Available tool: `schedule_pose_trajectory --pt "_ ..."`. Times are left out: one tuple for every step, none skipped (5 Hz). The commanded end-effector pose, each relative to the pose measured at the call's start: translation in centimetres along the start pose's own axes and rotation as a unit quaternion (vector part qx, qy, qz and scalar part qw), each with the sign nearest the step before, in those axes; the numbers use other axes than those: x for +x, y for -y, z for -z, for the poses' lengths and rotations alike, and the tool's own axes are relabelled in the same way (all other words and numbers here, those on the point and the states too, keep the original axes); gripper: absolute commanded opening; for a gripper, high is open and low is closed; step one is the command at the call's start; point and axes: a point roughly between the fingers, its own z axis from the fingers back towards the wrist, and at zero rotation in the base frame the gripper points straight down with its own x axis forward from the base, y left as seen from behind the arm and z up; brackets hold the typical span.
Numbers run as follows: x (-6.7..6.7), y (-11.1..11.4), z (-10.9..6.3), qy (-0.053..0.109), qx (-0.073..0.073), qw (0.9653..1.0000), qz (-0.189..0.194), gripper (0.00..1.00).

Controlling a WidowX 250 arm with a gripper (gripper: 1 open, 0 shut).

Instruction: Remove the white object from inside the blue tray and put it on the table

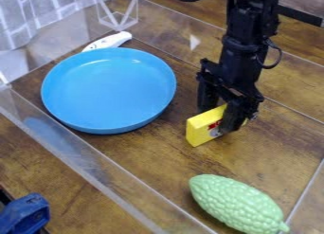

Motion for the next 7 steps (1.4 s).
schedule_pose_trajectory --pt "0.0 -0.8 -1.5 0.025 0.0 0.9996 -0.009 0.0" --pt "-0.1 -0.9 -1.1 0.033 -0.012 0.9993 -0.016 1.0" --pt "-0.4 -1.1 -1.4 0.037 -0.015 0.9989 -0.022 1.0" --pt "-0.5 -1.1 -1.2 0.037 -0.015 0.999 -0.021 0.0" --pt "-0.6 -1.1 -1.3 0.037 -0.014 0.999 -0.022 0.0" --pt "-0.9 -0.7 -1.5 0.035 -0.017 0.9989 -0.028 0.0" --pt "-1.0 -0.2 -1.7 0.034 -0.02 0.9987 -0.031 0.0"
